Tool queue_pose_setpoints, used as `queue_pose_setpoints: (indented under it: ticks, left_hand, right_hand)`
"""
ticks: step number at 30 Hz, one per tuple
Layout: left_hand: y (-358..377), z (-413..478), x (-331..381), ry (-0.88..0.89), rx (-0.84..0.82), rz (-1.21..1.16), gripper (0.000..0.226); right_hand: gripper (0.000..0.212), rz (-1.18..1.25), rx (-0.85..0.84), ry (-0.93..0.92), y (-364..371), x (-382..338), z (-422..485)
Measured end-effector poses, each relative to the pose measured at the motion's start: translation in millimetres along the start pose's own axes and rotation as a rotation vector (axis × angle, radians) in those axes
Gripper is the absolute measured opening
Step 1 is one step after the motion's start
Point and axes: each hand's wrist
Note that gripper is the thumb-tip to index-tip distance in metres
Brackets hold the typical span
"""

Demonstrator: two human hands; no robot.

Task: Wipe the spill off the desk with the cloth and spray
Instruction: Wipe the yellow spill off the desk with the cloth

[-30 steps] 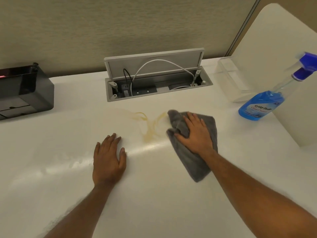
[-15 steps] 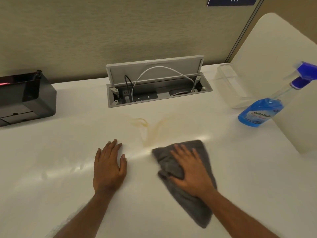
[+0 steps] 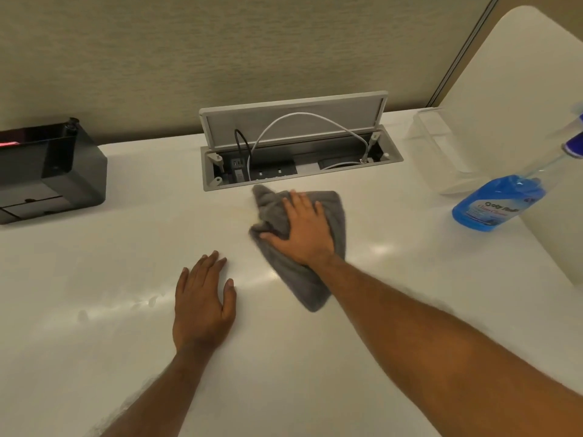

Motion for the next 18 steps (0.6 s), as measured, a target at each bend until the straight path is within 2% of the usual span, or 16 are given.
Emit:
queue_pose_setpoints:
  ticks: [3, 5, 7, 12, 18]
  left_hand:
    - [0, 0, 0, -0.012, -0.01, -0.006, 0.058]
    - [-2, 0, 0, -0.01, -0.017, -0.013, 0.058]
    - [-2, 1, 0, -0.009, -0.016, -0.013, 0.058]
    - [-3, 1, 2, -0.016, -0.006, -0.015, 0.056]
    - [-5, 0, 5, -0.05, 0.005, -0.083, 0.058]
  right_hand:
    - [0.101, 0.115, -0.046, -0.203, -2, -20, -51]
    - [0.096, 0.173, -0.071, -0.34, -7, -10, -89]
    - [0.087, 0.212, -0.051, -0.377, -14, 18, -116]
    - [0.085, 0.07, 0.071, 0.016, -27, 62, -103]
    - [0.105, 0.006, 0.034, 0.085, 3, 19, -1]
Point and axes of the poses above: each hand's wrist, its own z-axis towards the middle knuckle, its own y-axis out of the palm, x = y × z, and after that the axes turned 14 degrees about x, right-handed
